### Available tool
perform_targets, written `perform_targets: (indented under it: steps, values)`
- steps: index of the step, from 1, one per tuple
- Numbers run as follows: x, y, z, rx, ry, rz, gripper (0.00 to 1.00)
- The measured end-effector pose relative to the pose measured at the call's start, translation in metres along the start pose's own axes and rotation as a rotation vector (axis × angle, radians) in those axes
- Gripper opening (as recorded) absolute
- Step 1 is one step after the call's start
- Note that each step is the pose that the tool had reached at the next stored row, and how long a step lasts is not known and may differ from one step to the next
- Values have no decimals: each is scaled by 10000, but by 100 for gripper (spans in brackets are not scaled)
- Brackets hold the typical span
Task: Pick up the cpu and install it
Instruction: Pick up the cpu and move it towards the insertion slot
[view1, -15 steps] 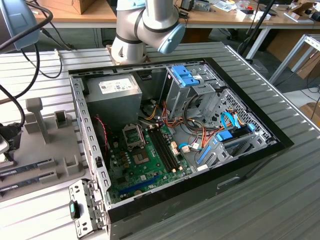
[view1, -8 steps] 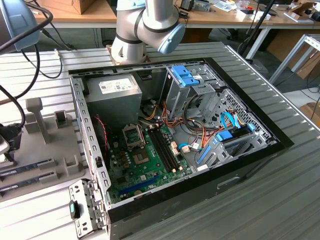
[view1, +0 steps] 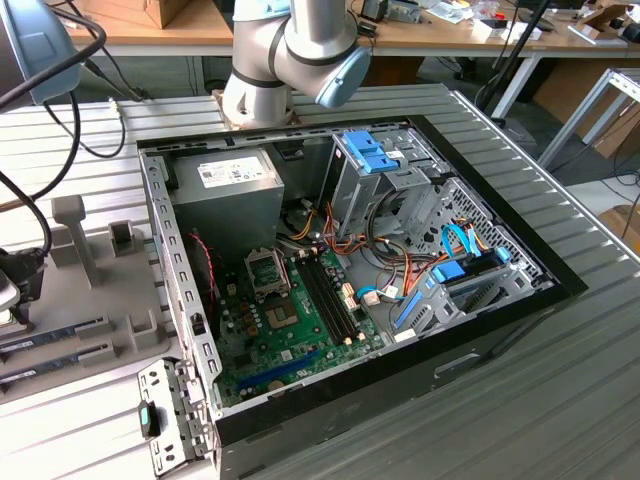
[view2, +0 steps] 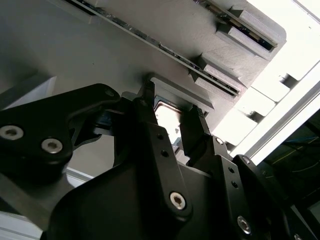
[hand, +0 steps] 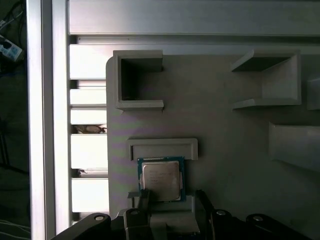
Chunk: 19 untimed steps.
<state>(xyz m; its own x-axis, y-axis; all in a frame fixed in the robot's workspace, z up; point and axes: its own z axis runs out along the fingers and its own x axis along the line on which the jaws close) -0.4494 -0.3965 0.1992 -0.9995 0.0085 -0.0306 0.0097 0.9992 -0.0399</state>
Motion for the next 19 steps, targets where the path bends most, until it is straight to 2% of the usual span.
perform_targets:
  steps: [19]
  values:
    - [1,1,26,1,1,0,48]
